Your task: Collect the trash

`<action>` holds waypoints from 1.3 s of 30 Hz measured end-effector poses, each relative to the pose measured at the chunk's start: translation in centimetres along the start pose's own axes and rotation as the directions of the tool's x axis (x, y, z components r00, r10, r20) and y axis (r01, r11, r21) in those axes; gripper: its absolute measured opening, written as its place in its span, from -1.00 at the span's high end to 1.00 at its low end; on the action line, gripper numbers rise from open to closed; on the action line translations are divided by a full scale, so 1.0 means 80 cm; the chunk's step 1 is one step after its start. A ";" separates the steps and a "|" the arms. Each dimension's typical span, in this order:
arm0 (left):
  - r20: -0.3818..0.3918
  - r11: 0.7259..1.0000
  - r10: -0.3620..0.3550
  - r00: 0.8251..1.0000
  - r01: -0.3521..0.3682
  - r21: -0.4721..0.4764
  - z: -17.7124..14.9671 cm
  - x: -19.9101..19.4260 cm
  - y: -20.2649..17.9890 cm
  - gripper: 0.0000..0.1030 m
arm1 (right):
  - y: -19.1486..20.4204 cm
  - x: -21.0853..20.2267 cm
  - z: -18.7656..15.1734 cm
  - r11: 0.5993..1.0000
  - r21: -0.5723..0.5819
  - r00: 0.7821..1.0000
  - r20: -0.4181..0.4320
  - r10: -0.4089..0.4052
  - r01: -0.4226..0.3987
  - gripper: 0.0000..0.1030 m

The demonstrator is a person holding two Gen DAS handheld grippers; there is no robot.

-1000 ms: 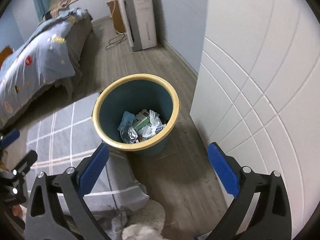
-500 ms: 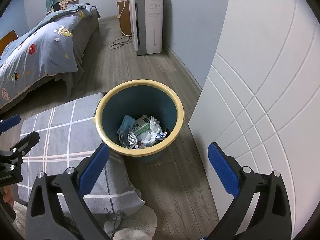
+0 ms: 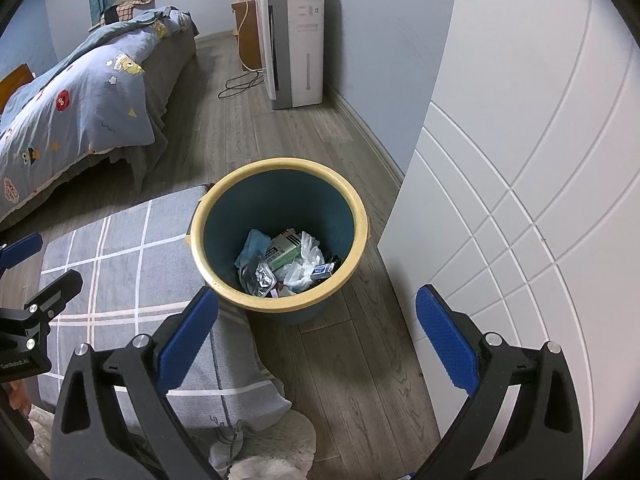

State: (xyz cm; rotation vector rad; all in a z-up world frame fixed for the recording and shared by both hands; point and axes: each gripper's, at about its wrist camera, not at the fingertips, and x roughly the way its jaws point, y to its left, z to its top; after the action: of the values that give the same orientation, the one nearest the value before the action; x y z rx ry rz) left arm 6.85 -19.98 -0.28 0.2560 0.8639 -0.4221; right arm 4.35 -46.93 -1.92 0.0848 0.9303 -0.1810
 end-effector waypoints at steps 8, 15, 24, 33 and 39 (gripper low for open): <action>-0.003 1.000 -0.006 1.000 0.006 0.001 -0.002 0.000 0.003 -0.90 | 0.001 0.000 -0.001 1.000 0.001 1.000 -0.001 -0.001 0.001 -0.89; -0.003 1.000 -0.005 1.000 0.005 -0.002 -0.001 0.001 0.000 -0.90 | 0.000 0.002 -0.001 1.000 0.002 1.000 -0.004 -0.001 0.001 -0.89; -0.003 1.000 -0.003 1.000 0.003 -0.003 -0.001 0.001 -0.001 -0.90 | -0.002 0.003 -0.004 1.000 0.004 1.000 -0.004 -0.001 0.001 -0.89; -0.005 1.000 -0.003 1.000 0.003 -0.004 0.000 0.001 -0.002 -0.90 | -0.002 0.003 -0.003 1.000 0.004 1.000 -0.005 -0.001 0.001 -0.89; -0.005 1.000 -0.004 1.000 0.004 -0.001 -0.002 0.001 -0.002 -0.90 | -0.003 0.003 -0.003 1.000 0.004 1.000 -0.006 -0.001 0.001 -0.89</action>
State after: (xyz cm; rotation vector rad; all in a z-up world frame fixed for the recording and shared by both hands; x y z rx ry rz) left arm 6.73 -20.07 -0.44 0.2543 0.8694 -0.4253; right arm 4.26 -47.13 -2.27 0.0883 0.9357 -0.1833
